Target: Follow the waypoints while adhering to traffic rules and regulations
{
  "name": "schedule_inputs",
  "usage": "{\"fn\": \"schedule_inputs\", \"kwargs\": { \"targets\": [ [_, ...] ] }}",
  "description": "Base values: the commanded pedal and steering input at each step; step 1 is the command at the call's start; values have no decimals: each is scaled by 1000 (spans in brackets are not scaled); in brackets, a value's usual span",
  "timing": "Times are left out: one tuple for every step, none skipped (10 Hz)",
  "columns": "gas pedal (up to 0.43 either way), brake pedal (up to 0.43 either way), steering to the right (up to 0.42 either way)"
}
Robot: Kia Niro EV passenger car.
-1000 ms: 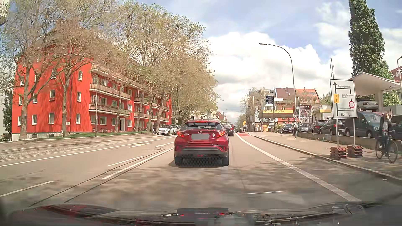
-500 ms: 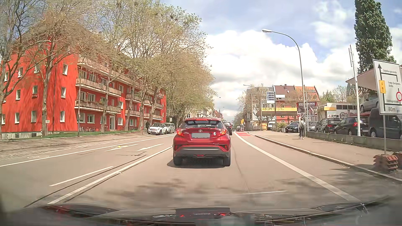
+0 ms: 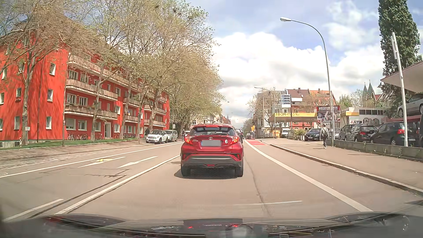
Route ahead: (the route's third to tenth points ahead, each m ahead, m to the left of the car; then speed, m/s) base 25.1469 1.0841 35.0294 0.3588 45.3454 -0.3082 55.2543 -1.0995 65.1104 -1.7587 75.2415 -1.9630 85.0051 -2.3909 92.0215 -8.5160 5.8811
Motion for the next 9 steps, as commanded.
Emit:
{"fn": "schedule_inputs", "kwargs": {
  "targets": [
    [0, 140, 20],
    [0, 140, 20],
    [0, 134, 21],
    [0, 134, 21],
    [0, 128, 21],
    [0, 128, 21],
    [0, 128, 21],
    [0, 128, 21],
    [0, 128, 21]
  ]
}}
